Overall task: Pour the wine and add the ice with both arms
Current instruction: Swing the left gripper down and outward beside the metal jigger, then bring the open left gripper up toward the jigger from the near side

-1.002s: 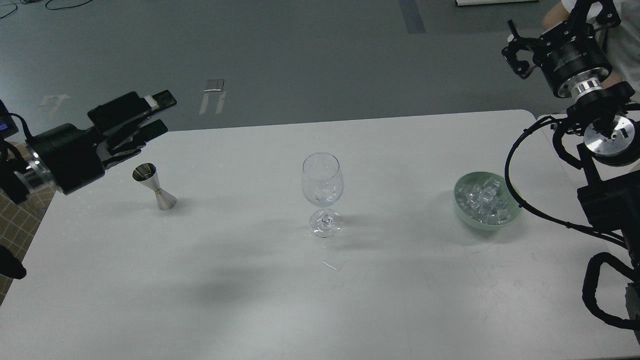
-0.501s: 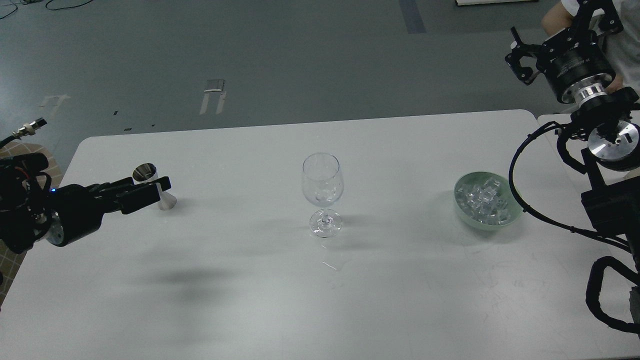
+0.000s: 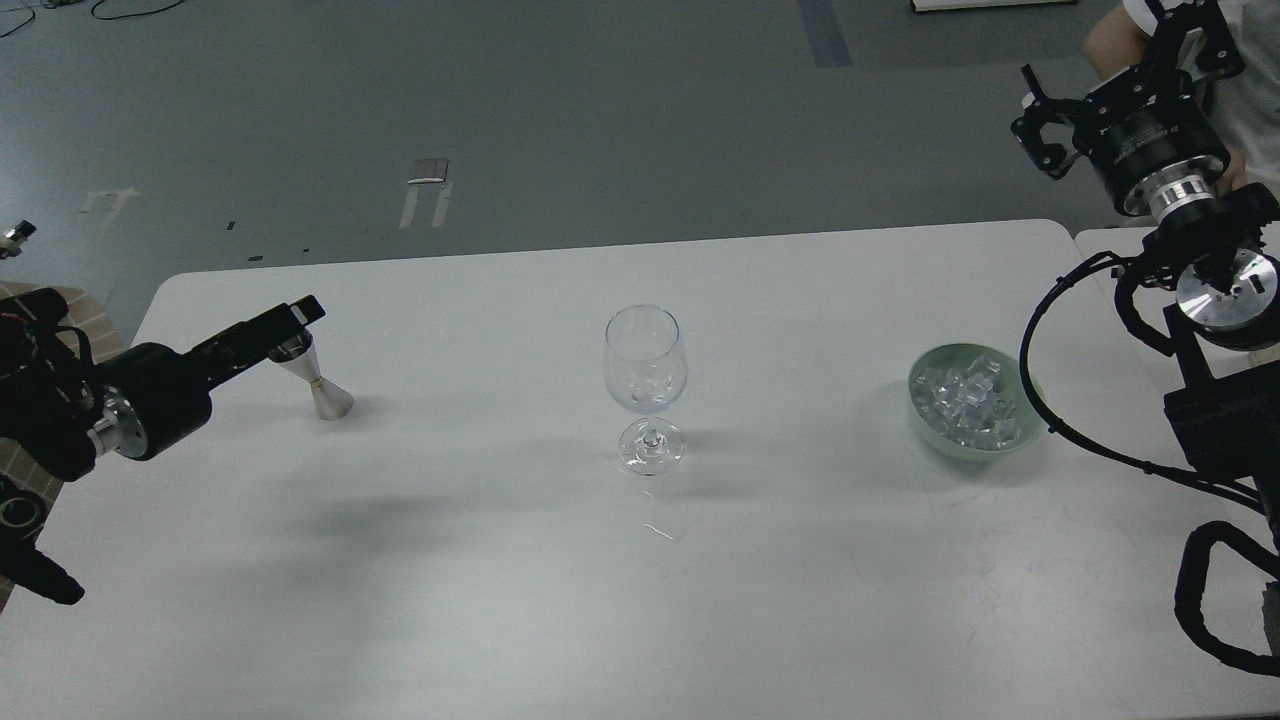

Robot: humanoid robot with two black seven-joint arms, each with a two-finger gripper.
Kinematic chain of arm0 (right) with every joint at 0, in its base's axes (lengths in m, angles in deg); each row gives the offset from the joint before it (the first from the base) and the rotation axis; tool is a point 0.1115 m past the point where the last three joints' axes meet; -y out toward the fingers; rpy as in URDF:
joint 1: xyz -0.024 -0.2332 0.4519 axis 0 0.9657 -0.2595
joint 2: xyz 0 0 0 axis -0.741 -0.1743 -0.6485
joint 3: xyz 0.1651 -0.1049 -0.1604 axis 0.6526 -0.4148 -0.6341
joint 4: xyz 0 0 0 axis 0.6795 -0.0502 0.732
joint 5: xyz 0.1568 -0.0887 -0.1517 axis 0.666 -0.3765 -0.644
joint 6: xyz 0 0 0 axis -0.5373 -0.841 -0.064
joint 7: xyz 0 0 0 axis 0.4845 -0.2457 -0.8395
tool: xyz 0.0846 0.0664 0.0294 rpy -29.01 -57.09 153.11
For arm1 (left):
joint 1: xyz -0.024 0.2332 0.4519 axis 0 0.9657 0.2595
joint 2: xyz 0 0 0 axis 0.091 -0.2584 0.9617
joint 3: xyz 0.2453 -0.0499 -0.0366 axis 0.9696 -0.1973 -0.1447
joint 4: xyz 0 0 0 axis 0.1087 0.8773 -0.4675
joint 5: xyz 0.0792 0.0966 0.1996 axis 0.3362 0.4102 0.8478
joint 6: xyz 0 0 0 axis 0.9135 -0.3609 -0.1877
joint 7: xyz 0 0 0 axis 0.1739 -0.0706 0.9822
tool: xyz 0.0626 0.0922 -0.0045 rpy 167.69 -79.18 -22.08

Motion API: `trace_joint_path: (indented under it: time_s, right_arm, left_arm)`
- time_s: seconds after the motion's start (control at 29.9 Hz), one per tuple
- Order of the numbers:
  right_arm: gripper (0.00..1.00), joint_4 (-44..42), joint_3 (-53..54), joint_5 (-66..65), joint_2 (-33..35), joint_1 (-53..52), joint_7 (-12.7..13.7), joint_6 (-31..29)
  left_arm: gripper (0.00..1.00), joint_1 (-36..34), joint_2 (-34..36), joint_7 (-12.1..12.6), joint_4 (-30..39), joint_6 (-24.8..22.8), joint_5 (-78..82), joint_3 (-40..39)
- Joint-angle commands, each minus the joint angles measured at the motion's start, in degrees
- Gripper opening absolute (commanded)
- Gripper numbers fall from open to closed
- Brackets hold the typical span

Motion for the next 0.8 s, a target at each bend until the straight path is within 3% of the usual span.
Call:
trace_joint_path:
  time_s: [0.0,0.1,0.37,0.57,0.63,0.7,0.77]
  right_arm:
    - [1.0,0.1,0.2,0.0,0.1,1.1,0.0,0.0]
    - [1.0,0.2,0.2,0.0,0.9,1.1,0.0,0.0]
    - [1.0,0.2,0.0,0.0,1.0,1.0,0.0,0.1]
    - [1.0,0.2,0.2,0.0,1.0,1.0,0.0,0.2]
    - [1.0,0.2,0.2,0.0,1.0,1.0,0.0,0.2]
    - [1.0,0.2,0.2,0.0,1.1,1.0,-0.1,0.2]
    - [1.0,0.3,0.2,0.0,1.0,1.0,-0.1,0.2]
  left_arm:
    - [0.97,0.3,0.2,-2.0,-0.3,-0.4,-14.5,-0.3]
    - [0.97,1.6,1.2,-6.2,-0.3,-0.9,-21.6,-0.3]
    - [0.98,5.5,0.0,-11.5,-5.7,-1.8,-44.8,0.2]
    - [0.98,7.4,-3.3,-18.1,-11.7,-3.0,-50.6,-0.3]
    - [0.97,7.7,-3.2,-20.0,-12.0,-5.3,-50.8,-0.5]
    - [0.97,7.8,-2.7,-20.0,-12.2,-11.5,-50.9,-0.9]
    - [0.97,7.8,-2.7,-20.0,-13.0,-14.6,-51.3,-1.5]
